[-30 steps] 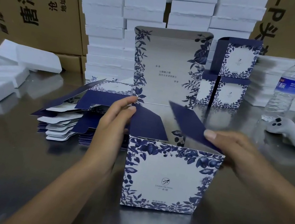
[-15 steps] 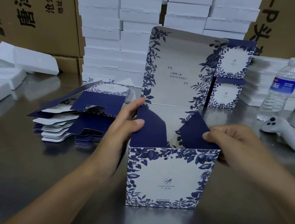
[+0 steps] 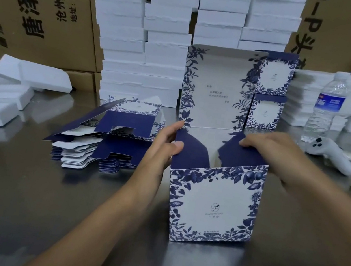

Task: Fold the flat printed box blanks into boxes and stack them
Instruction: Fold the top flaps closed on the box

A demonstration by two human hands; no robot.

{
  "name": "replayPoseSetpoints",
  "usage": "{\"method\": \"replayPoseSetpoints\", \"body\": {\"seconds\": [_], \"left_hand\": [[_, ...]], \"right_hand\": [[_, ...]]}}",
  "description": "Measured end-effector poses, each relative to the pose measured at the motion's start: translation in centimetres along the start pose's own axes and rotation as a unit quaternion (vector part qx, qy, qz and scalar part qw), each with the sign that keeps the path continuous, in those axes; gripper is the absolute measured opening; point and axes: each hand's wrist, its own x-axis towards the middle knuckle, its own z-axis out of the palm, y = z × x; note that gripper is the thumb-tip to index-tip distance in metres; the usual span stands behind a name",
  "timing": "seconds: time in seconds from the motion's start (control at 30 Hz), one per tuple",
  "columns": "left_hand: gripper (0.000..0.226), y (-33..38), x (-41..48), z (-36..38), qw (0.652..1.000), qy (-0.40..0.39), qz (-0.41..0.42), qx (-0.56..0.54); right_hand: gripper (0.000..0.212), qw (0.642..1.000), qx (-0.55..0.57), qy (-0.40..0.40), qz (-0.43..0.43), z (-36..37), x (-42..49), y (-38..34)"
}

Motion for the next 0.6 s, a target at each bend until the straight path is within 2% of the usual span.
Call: {"method": "replayPoseSetpoints", "body": {"seconds": [0.13,0.27,0.4,0.6], "left_hand": [[0.05,0.0,0.1,-0.1,1.0,0.0,0.005,0.003],[0.051,0.2,0.3,0.0,1.0,0.003,0.008,0.004],[0.055,0.3,0.2,0.2,1.0,0.004,0.001,0.005],[0.043,0.8,-0.1,0.5,1.0,0.007,-0.004,0.001]], "right_hand": [[0.024,0.996,-0.088,0.006,-0.015,-0.4,0.1,-0.7],[0.022,0.99,-0.135,-0.018,0.023,-0.8,0.8,-1.4],[0.024,0.988,-0.138,-0.037,0.054,-1.0,1.9,-1.8],[0.03,0.993,-0.108,-0.049,0.006,-0.8,2.5,-1.3]]}}
